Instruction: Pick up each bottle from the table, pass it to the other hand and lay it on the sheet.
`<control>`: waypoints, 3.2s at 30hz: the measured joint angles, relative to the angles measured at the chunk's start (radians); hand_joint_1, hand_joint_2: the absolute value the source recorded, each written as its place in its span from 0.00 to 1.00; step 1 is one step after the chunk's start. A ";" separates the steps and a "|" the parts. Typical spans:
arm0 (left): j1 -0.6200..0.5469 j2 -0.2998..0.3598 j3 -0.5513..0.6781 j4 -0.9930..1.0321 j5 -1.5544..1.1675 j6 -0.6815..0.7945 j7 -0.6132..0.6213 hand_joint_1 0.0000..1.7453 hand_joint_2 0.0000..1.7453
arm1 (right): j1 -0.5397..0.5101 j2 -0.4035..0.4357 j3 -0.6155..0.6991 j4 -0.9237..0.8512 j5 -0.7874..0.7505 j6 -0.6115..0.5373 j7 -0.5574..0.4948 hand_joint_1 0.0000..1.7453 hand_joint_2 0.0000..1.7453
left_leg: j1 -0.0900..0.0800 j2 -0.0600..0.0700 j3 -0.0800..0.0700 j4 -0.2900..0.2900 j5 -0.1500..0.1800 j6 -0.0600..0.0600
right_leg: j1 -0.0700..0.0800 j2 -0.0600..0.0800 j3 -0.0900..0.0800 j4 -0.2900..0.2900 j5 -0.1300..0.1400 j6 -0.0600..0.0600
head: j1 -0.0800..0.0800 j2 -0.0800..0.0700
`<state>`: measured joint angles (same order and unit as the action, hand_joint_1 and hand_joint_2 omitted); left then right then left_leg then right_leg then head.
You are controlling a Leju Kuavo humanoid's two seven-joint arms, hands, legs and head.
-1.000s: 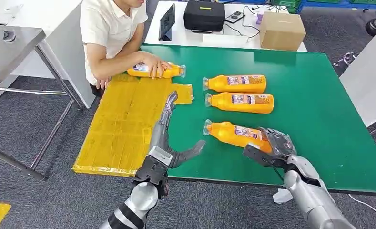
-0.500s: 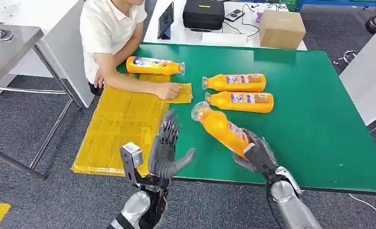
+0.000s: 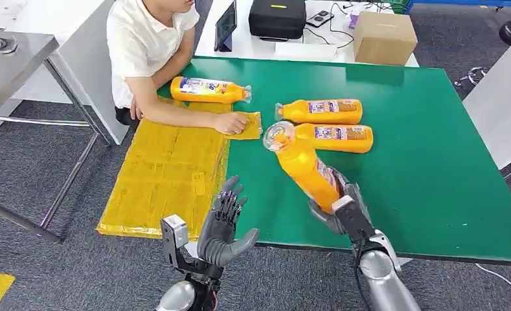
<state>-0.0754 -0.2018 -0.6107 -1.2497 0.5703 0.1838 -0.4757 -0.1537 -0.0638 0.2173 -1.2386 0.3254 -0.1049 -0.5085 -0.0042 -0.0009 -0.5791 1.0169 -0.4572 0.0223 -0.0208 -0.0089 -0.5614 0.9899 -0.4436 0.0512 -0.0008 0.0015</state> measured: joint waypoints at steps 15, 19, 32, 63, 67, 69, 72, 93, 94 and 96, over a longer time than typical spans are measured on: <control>-0.053 -0.013 0.006 0.000 -0.032 0.090 -0.021 0.00 1.00 | 0.006 0.059 0.215 0.014 0.071 0.032 -0.003 1.00 1.00 | 0.000 -0.001 -0.001 0.000 0.000 0.000 | 0.000 -0.002 0.000 0.000 0.000 0.000 | 0.000 0.000; -0.080 -0.023 0.013 0.002 -0.021 0.102 -0.022 0.00 1.00 | 0.005 0.063 0.285 0.013 0.057 0.050 -0.023 1.00 1.00 | 0.000 -0.001 -0.001 0.000 0.000 0.000 | 0.000 -0.002 0.000 0.000 0.000 0.000 | 0.000 0.000; -0.094 -0.031 0.030 0.021 0.018 0.095 -0.016 1.00 1.00 | -0.009 0.048 0.339 0.000 0.006 0.061 -0.023 1.00 1.00 | 0.000 -0.001 -0.001 0.000 0.000 0.000 | 0.000 -0.002 -0.001 0.000 0.000 0.000 | 0.000 0.000; -0.104 -0.025 0.172 -0.071 -0.013 0.182 0.000 1.00 1.00 | 0.052 0.103 0.286 -0.053 0.217 -0.481 -0.072 0.00 0.00 | 0.000 -0.001 -0.001 0.000 0.000 0.000 | 0.000 -0.002 -0.001 0.000 0.000 0.000 | 0.000 0.000; -0.122 -0.005 0.184 -0.073 -0.237 0.359 -0.079 1.00 1.00 | 0.096 0.100 0.205 -0.109 0.382 -0.585 -0.085 0.00 0.00 | 0.000 -0.001 -0.001 0.000 0.000 0.000 | 0.000 -0.002 -0.001 0.000 0.000 0.000 | 0.000 0.000; -0.129 0.001 0.186 -0.071 -0.274 0.382 -0.089 1.00 1.00 | 0.113 0.104 0.169 -0.130 0.416 -0.587 -0.094 0.00 0.00 | 0.000 -0.001 -0.001 0.000 0.000 0.000 | 0.000 -0.002 -0.001 0.000 0.000 0.000 | 0.000 0.000; -0.134 0.008 0.187 -0.066 -0.281 0.391 -0.092 1.00 1.00 | 0.128 0.105 0.137 -0.148 0.425 -0.588 -0.096 0.00 0.00 | 0.000 -0.001 -0.001 0.000 0.000 0.000 | 0.000 -0.002 -0.001 0.000 0.000 0.000 | 0.000 0.000; -0.201 0.023 0.295 0.062 -1.281 0.477 0.176 1.00 1.00 | 0.154 0.154 -0.069 -0.242 0.637 -0.589 -0.096 0.00 1.00 | 0.000 0.000 -0.001 0.000 0.001 0.000 | 0.000 -0.001 -0.001 0.000 0.000 0.000 | 0.000 0.000; -0.228 0.028 0.295 0.104 -1.370 0.428 0.252 1.00 1.00 | 0.151 0.150 -0.068 -0.242 0.623 -0.589 -0.073 0.00 1.00 | 0.000 -0.001 -0.001 0.000 0.001 0.000 | 0.000 -0.002 -0.001 0.000 0.000 0.000 | 0.001 0.000; -0.288 0.039 0.284 0.202 -1.511 0.281 0.383 1.00 1.00 | 0.141 0.142 -0.060 -0.242 0.623 -0.589 -0.035 0.00 1.00 | 0.000 -0.001 -0.001 0.000 0.003 -0.001 | 0.000 -0.002 0.000 0.000 0.001 0.000 | 0.000 0.000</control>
<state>-0.3631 -0.1625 -0.3266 -1.0477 -0.9402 0.4651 -0.0924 -0.0129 0.0778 0.1572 -1.4805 0.9488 -0.6939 -0.5432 -0.0042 -0.0022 -0.5801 1.0170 -0.4543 0.0217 -0.0211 -0.0109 -0.5618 0.9902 -0.4428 0.0516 -0.0004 0.0015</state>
